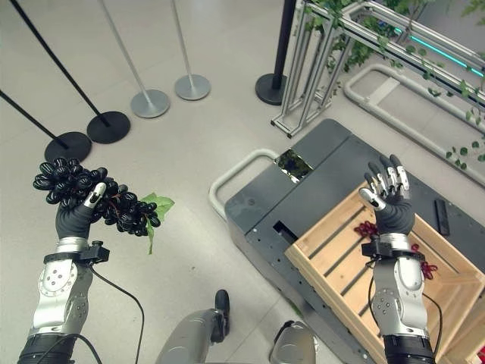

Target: Pick up the fruits from the basket on one side to the basket on the other side

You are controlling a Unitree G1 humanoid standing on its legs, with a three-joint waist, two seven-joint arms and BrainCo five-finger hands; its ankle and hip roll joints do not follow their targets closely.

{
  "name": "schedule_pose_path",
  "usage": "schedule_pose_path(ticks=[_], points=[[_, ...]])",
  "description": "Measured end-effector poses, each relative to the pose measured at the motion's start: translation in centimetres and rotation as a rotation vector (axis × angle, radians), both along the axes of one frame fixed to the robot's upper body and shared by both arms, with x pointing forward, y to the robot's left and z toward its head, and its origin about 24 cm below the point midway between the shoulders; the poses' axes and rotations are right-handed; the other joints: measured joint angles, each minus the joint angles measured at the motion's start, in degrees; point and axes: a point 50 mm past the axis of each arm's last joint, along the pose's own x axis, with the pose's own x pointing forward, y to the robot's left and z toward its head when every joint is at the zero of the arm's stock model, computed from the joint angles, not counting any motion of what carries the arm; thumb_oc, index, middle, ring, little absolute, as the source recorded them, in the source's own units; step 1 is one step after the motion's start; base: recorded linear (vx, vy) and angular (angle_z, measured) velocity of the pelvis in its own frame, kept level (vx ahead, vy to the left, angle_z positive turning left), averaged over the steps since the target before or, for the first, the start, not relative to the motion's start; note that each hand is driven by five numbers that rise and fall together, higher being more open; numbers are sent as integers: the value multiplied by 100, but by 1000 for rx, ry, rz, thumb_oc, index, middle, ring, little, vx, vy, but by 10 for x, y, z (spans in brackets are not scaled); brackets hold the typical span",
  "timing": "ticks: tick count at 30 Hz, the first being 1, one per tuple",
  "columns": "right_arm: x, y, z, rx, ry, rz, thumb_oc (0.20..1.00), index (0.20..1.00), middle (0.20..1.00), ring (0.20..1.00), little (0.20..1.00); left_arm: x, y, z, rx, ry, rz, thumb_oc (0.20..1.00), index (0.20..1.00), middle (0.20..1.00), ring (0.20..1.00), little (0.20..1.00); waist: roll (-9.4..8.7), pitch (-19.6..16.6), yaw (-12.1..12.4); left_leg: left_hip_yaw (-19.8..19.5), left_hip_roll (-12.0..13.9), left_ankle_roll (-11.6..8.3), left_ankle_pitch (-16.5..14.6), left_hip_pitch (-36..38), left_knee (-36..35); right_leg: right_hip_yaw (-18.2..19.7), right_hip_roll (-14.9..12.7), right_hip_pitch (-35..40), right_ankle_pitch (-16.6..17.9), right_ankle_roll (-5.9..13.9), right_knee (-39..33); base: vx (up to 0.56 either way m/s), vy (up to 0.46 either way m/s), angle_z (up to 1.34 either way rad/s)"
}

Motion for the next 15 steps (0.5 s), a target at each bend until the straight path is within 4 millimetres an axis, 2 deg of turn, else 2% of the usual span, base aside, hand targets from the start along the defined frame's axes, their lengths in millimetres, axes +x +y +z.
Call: schedule_pose_path(ticks=[1,2,3,4,5,6,7,8,9,10,11,13,14,15], points=[[-2,0,-2,-8,11,-2,1000,1000,1000,1000,1000,0,1,1,-2,-4,8,200,200,200,200,200,64,-6,6,-174,26,43,58,17,-126,397,509,-198,-111,71,-82,90,34,66],[-2,0,-2,-8,11,-2,1000,1000,1000,1000,1000,0,1,1,-2,-4,8,200,200,200,200,200,64,-6,6,-174,26,43,58,17,-126,397,509,-198,-111,71,-82,98,-59,60],[-3,0,-2,-15,11,-4,1000,1000,1000,1000,1000,0,1,0,4,-1,17,200,200,200,200,200,89,9,-2,-471,-40,5,200,119,-337,512,947,-401,-221,41,-484,122,-94,53],[-4,-1,-2,-18,11,-7,1000,1000,1000,1000,1000,0,0,0,10,1,17,200,200,200,200,200,67,-2,1,-585,-131,-44,239,158,-382,514,1018,-486,-229,27,-629,195,-115,101],[-8,-2,-5,-23,23,-12,1000,1000,1000,1000,1000,1,-4,-1,-3,-5,14,200,200,200,200,200,176,13,-144,-1119,-237,-73,332,189,-406,1216,1672,-595,-285,-68,-980,192,-91,115],[-9,-2,-7,-22,27,-12,1000,1000,1000,1000,1000,5,-8,0,-10,-13,6,200,200,200,200,200,245,34,-282,-1338,-219,-122,389,196,-473,1564,1953,-661,-275,-73,-1179,143,-105,178],[-13,-1,-11,-21,47,-12,1000,1000,1000,1000,1000,8,-10,2,6,-18,-6,200,200,200,200,200,95,12,-413,-1379,-305,-128,363,281,-686,1978,2220,-780,-208,-9,-1479,80,-147,162],[-15,-2,-11,-31,50,-12,1000,1000,1000,1000,1000,8,-11,2,13,-14,-9,200,200,200,200,200,63,6,-421,-1367,-320,-87,466,327,-727,2181,2283,-755,-109,-28,-1662,62,-178,164],[-16,-2,-10,-34,44,-15,1000,1000,1000,1000,1000,8,-13,0,29,-7,-15,200,200,200,200,200,-76,-58,-454,-1527,-509,-77,451,413,-720,2228,2220,-781,84,-158,-1818,37,-130,86],[-16,-2,-10,-34,44,-15,1000,1000,1000,1000,1000,8,-13,0,29,-7,-15,200,200,200,200,200,-76,-58,-454,-1527,-509,-77,451,413,-720,2228,2220,-781,84,-158,-1818,59,-168,140],[-16,-2,-11,-33,41,-18,1000,1000,1000,1000,1000,9,-20,1,40,-11,-44,200,200,200,200,200,-204,-142,-418,-1603,-620,-135,372,413,-723,2227,2043,-749,350,-214,-1951,37,-177,139],[-14,-2,-10,-33,34,-17,1000,1000,1000,1000,1000,10,-26,2,46,-18,-63,200,200,200,200,200,-240,-170,-349,-1690,-540,-274,325,367,-707,2094,2002,-614,826,-356,-2235,37,-235,122],[-13,-3,-12,-30,40,-22,1000,1000,1000,1000,1000,9,-28,1,48,-16,-63,200,200,200,200,200,-239,-175,-305,-1748,-522,-396,271,360,-655,1994,2041,-544,890,-543,-2379,93,-270,49],[-6,-2,-10,-20,30,-21,1000,1000,1000,1000,1000,9,-29,1,54,-16,-61,200,200,200,200,200,-235,-176,-163,-1855,-374,-517,210,358,-651,1860,2133,-436,938,-626,-2572,90,-197,36]])
